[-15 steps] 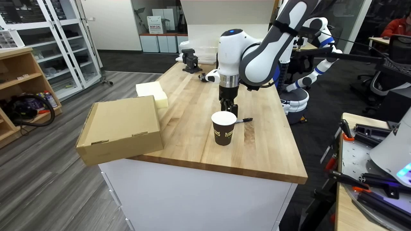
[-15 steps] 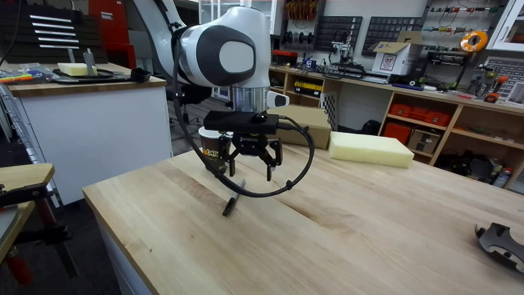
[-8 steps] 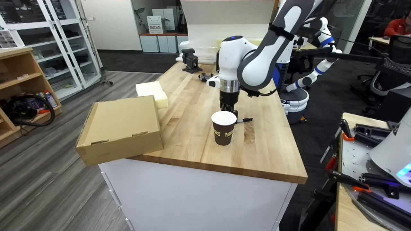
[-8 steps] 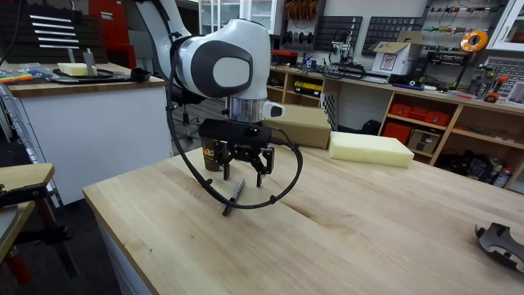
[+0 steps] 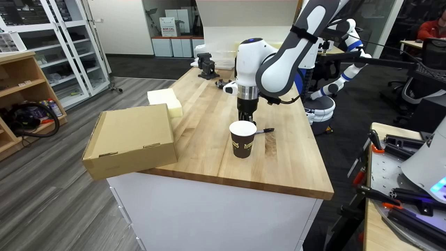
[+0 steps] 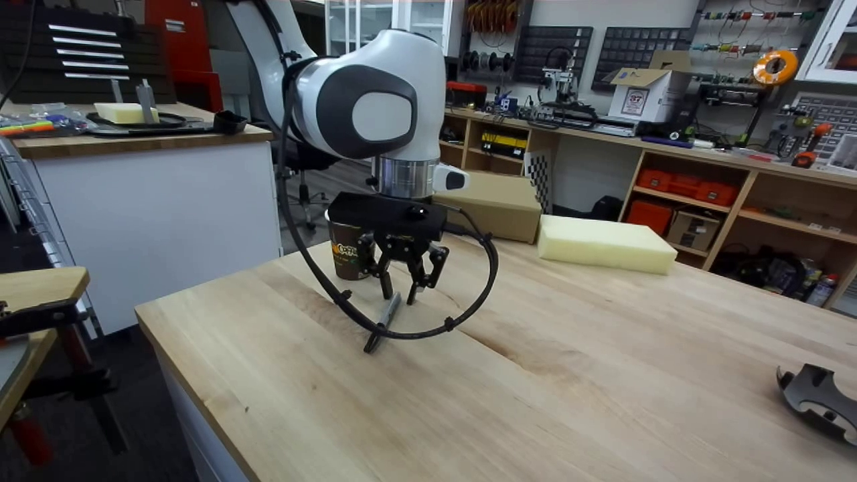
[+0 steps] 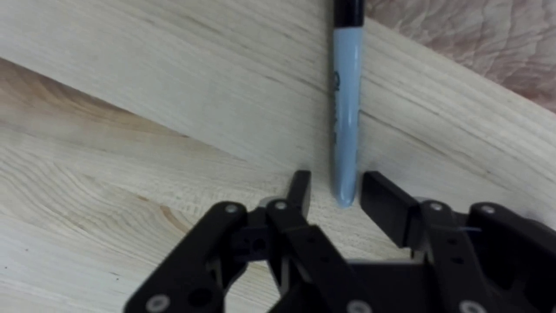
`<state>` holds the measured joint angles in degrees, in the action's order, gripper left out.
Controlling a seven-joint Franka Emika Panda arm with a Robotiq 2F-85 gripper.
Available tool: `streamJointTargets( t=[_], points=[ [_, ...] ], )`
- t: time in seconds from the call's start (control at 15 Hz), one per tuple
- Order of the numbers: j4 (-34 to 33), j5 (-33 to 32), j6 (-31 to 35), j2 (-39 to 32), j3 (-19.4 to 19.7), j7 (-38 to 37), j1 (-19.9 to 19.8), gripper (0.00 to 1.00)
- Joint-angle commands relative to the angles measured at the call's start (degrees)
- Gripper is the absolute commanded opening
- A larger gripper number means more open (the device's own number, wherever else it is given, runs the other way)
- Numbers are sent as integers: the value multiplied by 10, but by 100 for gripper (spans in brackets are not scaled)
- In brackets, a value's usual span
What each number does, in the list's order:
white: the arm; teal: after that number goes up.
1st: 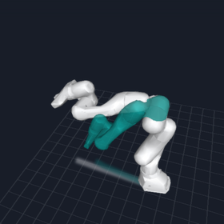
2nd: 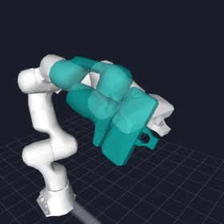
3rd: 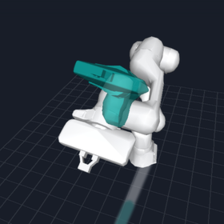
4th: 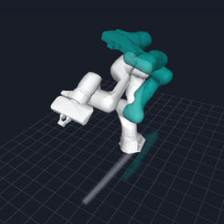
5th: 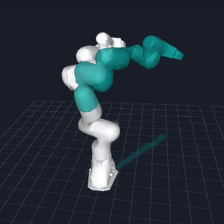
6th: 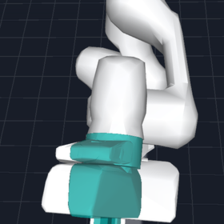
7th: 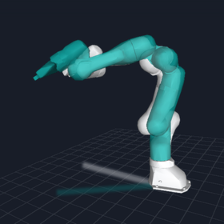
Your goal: Put the pen in the cup
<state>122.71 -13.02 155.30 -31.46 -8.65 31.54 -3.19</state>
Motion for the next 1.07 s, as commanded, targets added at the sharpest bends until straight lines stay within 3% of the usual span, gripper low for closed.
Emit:
streamJointTargets(
  t=[0.0, 0.13, 1.0],
  points=[
    [-2, 2, -22, 1, 0, 0, 0, 8],
    [-3, 2, -26, 2, 0, -2, 2, 3],
    [-7, 7, -100, 21, -8, -2, 9, 6]
  ],
)
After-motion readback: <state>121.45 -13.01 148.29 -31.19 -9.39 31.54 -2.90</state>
